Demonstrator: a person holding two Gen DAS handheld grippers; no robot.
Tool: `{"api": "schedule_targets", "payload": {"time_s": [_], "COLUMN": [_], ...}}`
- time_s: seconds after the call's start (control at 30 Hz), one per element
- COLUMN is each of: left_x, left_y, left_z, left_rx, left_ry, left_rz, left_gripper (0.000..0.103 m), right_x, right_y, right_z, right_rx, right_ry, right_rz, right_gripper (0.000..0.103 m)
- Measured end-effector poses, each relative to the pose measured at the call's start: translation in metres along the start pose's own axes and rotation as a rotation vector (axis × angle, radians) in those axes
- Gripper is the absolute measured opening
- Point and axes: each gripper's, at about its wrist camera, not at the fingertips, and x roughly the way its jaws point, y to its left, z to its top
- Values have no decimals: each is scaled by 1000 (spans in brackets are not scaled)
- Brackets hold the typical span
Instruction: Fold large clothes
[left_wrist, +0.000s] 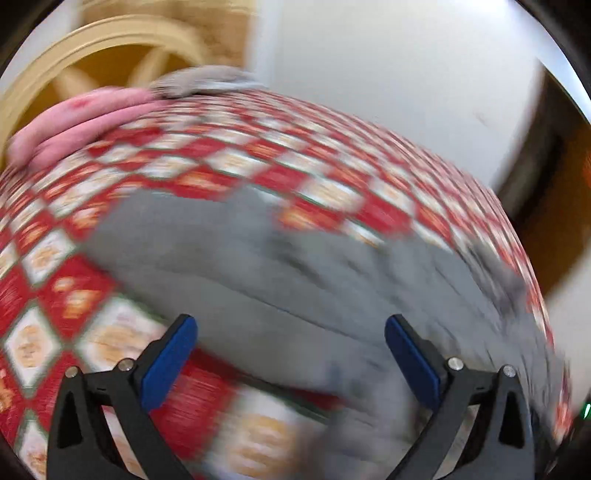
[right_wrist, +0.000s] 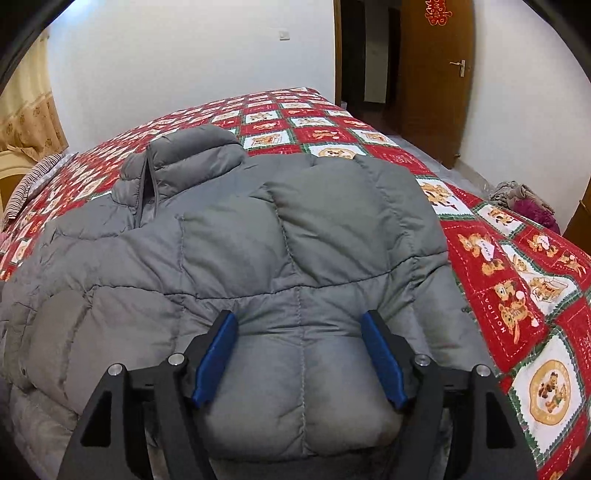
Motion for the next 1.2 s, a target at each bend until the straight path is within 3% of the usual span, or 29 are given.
{"api": "schedule_targets", "payload": {"time_s": [0.13,0.17,0.23,0.27,0.37,0.53,0.57,0.63,0.7,0.73,0.83,0.97,1.1,1.2], "left_x": [22,34,57,73,102,111,112,111,114,113,110,76,23,-16], "left_y": [73,90,108,119,134,120,119,117,117,115,104,77,17,-37], "left_z": [25,31,38,40,34,26,24,24,33,33,39,55,71,65], "left_rx": [-169,-199,-229,-258,-348,-302,-297,-286,-267,-251,-187,-130,-3,121], "left_ry": [-29,-25,5,43,148,102,91,78,62,62,51,-70,-208,-291], "left_rz": [185,268,361,371,276,327,334,341,304,283,290,235,120,25], "left_gripper": [103,103,102,99,80,79,75,56,19,15,10,10,10,10], "right_x": [1,0,0,0,0,1,1,1,1,1,1,1,1,1], "right_y": [1,0,1,1,1,3,3,3,3,3,2,3,3,3], "right_z": [0,0,0,0,-1,-1,-2,-2,-2,-2,-2,-2,-2,-1], "right_rx": [-6,-5,-6,-7,-10,-22,-23,-21,-23,-24,-22,-23,-23,-19], "right_ry": [-2,-2,-2,-3,-3,-2,-2,-3,-3,-2,-3,-3,-4,-5], "right_rz": [-6,-5,-7,-7,-11,-27,-27,-25,-27,-28,-25,-29,-30,-28], "right_gripper": [72,72,72,72,72,72,72,72,72,72,72,72,73,73]}}
